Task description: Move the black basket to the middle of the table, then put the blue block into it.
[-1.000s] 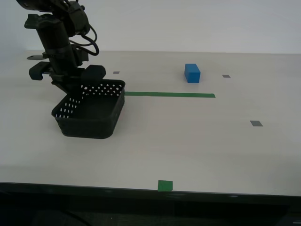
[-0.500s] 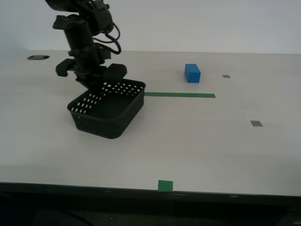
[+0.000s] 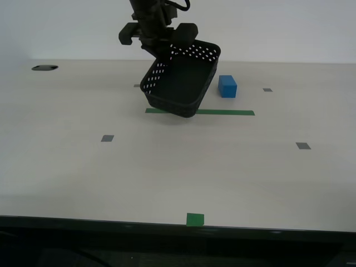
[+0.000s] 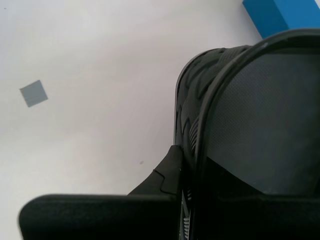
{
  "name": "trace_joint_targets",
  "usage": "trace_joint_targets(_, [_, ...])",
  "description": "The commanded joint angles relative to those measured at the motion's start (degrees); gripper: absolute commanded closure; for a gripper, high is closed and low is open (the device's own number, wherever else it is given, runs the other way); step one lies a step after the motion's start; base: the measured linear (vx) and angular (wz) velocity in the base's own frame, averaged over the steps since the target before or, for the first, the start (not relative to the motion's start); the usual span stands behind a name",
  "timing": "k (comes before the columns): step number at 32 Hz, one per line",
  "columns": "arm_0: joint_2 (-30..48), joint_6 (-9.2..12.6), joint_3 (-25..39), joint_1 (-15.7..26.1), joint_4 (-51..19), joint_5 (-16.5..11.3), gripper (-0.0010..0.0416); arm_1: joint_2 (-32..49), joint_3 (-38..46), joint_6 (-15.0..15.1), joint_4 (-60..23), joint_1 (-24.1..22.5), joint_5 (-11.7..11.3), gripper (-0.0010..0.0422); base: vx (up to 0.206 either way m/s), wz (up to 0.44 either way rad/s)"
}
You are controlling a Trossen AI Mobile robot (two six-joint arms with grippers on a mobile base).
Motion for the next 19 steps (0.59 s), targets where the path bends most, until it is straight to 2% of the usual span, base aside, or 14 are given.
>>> trace_joint_targets(1, [0.0, 0.0, 0.0, 0.0, 0.1, -0.2, 0.0406, 0.0, 0.0, -0.8, 0.0, -0.1, 0.3, 0.0414, 0.000, 0.000])
trace_joint_targets(6, [0.0, 0.1, 0.0, 0.1, 0.1, -0.2, 0.0406, 0.0, 0.0, -1.7, 0.2, -0.2, 0.7, 0.0414, 0.000, 0.000])
trace_joint_targets(7, [0.0, 0.2, 0.0, 0.1, 0.1, -0.2, 0.0406, 0.0, 0.0, -2.4, 0.6, -0.2, 2.5, 0.0414, 0.000, 0.000])
trace_joint_targets(9, [0.0, 0.2, 0.0, 0.2, 0.1, -0.2, 0.0405, 1.5, 1.0, -2.9, 1.2, -0.3, 2.9, 0.0414, 0.000, 0.000])
trace_joint_targets(11, [0.0, 0.2, 0.0, 0.2, 0.0, -0.2, 0.0406, 3.7, 4.4, -2.9, -1.7, -0.3, 3.0, 0.0414, 0.000, 0.000])
trace_joint_targets(17, [0.0, 0.2, 0.0, 0.2, -0.4, -0.2, 0.0405, 15.8, 24.0, -2.1, -15.2, -0.5, 2.8, 0.0414, 0.000, 0.000])
trace_joint_targets(19, [0.0, 0.2, 0.0, 0.2, -0.4, -0.2, 0.0406, 17.7, 27.3, -2.1, -17.0, -0.8, 2.9, 0.0413, 0.000, 0.000])
